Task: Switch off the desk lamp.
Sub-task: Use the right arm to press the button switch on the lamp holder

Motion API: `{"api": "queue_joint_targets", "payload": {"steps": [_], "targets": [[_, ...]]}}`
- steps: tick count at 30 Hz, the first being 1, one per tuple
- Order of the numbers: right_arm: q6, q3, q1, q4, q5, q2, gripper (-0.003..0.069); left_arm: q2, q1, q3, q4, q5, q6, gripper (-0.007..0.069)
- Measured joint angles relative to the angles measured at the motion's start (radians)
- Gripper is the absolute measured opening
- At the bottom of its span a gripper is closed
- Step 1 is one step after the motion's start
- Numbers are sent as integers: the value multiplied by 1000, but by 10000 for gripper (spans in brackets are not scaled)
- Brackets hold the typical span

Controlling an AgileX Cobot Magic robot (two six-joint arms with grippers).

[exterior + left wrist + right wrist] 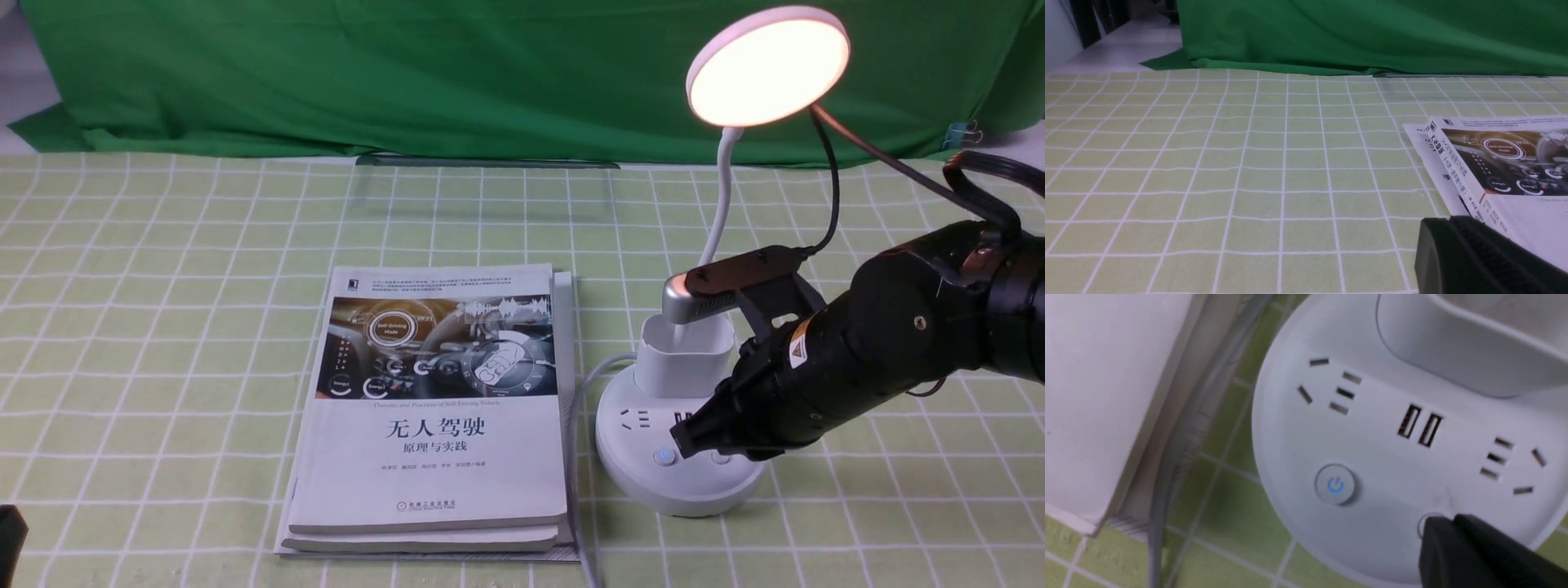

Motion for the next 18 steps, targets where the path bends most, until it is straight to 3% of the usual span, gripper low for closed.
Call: {"api": "queue_joint_targets", "payload": {"steps": [18], "targets": [[-6, -8, -10, 2, -15, 73, 29, 0, 0, 0, 0, 0, 0, 1]]}}
